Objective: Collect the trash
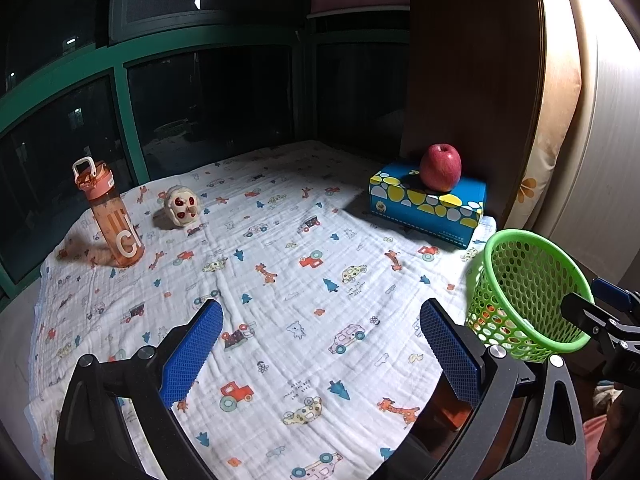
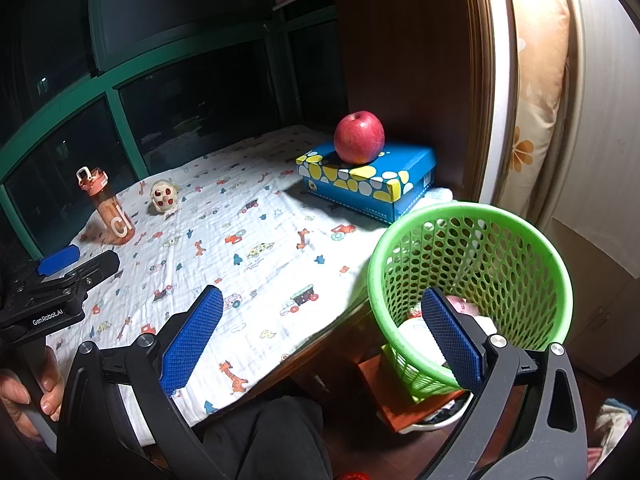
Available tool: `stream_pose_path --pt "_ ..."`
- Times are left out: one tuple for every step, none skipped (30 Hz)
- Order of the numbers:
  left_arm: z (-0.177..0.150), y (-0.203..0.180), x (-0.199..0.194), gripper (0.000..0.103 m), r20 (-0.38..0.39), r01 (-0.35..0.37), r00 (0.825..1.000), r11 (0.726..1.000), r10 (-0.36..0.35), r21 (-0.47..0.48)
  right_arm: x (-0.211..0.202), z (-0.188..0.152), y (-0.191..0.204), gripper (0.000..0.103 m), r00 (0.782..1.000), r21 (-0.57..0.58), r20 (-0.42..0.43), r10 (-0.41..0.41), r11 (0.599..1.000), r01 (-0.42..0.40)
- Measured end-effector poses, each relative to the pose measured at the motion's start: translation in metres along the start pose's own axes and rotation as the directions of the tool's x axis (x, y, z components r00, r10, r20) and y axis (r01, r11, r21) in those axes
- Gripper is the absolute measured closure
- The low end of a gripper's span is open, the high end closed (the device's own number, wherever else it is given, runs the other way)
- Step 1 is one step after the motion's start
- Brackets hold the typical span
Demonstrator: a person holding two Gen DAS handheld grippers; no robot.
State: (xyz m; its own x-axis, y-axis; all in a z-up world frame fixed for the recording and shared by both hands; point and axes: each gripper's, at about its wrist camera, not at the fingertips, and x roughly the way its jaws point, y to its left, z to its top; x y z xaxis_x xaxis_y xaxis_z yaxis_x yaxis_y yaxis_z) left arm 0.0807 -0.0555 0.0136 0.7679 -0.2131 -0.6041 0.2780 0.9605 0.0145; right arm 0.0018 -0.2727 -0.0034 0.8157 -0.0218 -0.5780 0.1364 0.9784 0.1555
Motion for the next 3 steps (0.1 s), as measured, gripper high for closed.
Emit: stream_pose_path --pt "-0.0001 -0.0006 0.0002 0.007 0.0 -0.001 1.0 1.0 0.001 0.001 0.0004 0.0 0.0002 0.005 1.0 0.001 -0.001 0.001 1.0 -0.001" --pt "0.0 -0.0006 0.0 0.007 -0.001 -0.001 1.0 1.0 0.001 0.0 0.0002 -0.0002 0.0001 0.005 1.0 0.0 -0.002 0.001 1.0 -0.001" --pt "-0.0003 -0.0012 0.0004 0.007 -0.002 -0.001 1.0 1.0 0.001 0.0 0.0006 -0.0005 0.0001 0.005 1.0 0.001 -0.002 0.001 1.0 -0.001"
